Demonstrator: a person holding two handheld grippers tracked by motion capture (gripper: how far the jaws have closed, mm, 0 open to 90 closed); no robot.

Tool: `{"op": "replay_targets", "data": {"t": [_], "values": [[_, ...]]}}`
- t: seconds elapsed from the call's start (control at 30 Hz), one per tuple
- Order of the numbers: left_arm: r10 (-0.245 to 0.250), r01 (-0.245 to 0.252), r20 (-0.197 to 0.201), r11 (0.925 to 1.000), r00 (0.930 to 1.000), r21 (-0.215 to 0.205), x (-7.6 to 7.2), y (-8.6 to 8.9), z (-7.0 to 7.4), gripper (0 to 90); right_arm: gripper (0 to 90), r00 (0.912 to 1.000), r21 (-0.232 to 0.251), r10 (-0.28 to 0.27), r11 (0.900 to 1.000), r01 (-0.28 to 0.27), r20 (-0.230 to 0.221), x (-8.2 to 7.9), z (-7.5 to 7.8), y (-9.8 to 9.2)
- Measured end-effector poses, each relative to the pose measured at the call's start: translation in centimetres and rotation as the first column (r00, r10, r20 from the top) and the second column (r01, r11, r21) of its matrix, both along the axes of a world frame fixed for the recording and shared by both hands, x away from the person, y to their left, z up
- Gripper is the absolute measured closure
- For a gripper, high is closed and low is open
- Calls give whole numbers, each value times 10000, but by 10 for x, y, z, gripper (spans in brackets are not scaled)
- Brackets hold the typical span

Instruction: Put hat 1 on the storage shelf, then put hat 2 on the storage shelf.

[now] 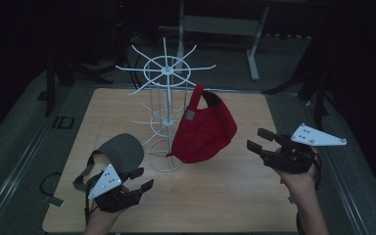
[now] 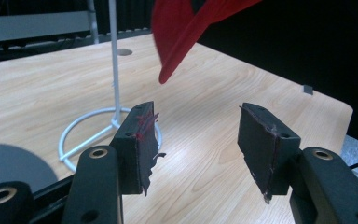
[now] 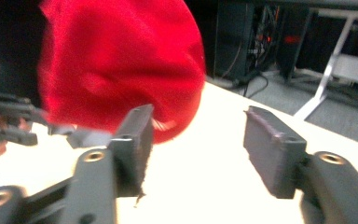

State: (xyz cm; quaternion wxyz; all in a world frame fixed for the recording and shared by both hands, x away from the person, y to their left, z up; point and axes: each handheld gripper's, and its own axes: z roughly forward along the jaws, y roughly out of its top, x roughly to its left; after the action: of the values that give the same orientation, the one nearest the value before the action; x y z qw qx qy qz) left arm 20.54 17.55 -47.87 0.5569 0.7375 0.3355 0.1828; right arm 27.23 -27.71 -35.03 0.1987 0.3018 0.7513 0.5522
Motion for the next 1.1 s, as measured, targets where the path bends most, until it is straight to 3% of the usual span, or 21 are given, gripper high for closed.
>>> {"op": "replay_targets", "data": {"t": [0.17,0.23,0.27,0.37,0.47,0.67,0.73,0.97,1.1], "values": [[168,-168,-80,9999,9998,15,-2,7,-7,470,182,9984,-376,-356,9987,339,-445,2,-33,-7],[206,-206,-114,9998,9997,-23,-2,9,-8,470,154,9983,-462,-313,9985,290,-489,2,-39,-9],[248,-248,-139,9997,9996,-12,-3,12,-12,470,135,9969,-604,-332,9978,289,-718,2,-53,-11],[353,-353,-229,9994,9991,15,-3,17,-17,470,121,9946,-667,-330,9974,265,-986,2,-70,-16],[434,-432,-251,9990,9987,64,-4,20,-21,470,135,9908,-353,-478,9984,437,-1265,1,-89,-23],[893,-885,-301,9957,9955,271,-7,34,-29,470,146,9890,-603,-825,9953,755,-1226,-2,-111,-35],[1128,-1119,-311,9933,9931,289,-8,42,-32,470,152,9883,-868,-1052,9916,959,-1104,-5,-117,-40],[1604,-1593,-255,9864,9867,407,-16,74,-40,468,153,9848,-953,-1334,9878,1230,-1112,-11,-138,-58],[2286,-2266,-301,9722,9730,583,-23,97,-44,466,153,9862,-986,-1369,9869,1277,-930,-13,-149,-64]]}}
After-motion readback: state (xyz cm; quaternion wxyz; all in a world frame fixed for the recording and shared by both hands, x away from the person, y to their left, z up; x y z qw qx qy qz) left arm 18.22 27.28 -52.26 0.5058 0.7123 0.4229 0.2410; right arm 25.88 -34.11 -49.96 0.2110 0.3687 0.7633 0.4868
